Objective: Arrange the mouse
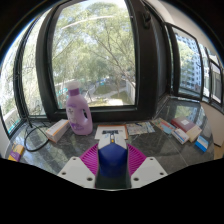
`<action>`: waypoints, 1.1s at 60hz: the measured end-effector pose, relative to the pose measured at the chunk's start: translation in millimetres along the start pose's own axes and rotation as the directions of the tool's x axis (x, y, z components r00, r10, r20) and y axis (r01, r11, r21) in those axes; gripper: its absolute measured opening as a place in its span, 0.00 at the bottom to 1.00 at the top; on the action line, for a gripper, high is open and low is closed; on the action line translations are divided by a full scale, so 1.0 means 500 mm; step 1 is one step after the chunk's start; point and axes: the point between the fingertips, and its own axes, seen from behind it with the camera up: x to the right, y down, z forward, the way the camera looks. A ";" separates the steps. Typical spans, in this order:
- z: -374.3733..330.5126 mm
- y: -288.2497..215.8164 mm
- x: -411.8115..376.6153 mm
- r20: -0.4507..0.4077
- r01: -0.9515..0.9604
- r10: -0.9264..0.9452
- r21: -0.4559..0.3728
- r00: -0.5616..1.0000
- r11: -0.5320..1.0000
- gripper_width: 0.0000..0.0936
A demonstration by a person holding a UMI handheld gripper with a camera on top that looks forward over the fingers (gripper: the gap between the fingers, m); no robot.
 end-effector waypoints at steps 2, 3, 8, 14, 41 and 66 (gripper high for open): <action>0.024 0.047 0.009 -0.004 -0.002 0.002 -0.053 1.000 0.999 0.37; 0.034 0.069 0.013 -0.004 -0.005 0.005 -0.078 1.000 0.997 0.37; 0.074 0.168 0.036 -0.006 -0.011 0.010 -0.165 1.000 0.986 0.42; 0.090 0.219 0.043 0.000 -0.013 0.013 -0.223 1.000 0.975 0.48; -0.136 0.079 0.038 -0.049 0.047 -0.051 -0.082 0.997 0.996 0.91; -0.486 0.044 -0.047 -0.107 0.069 -0.067 0.015 0.992 0.998 0.91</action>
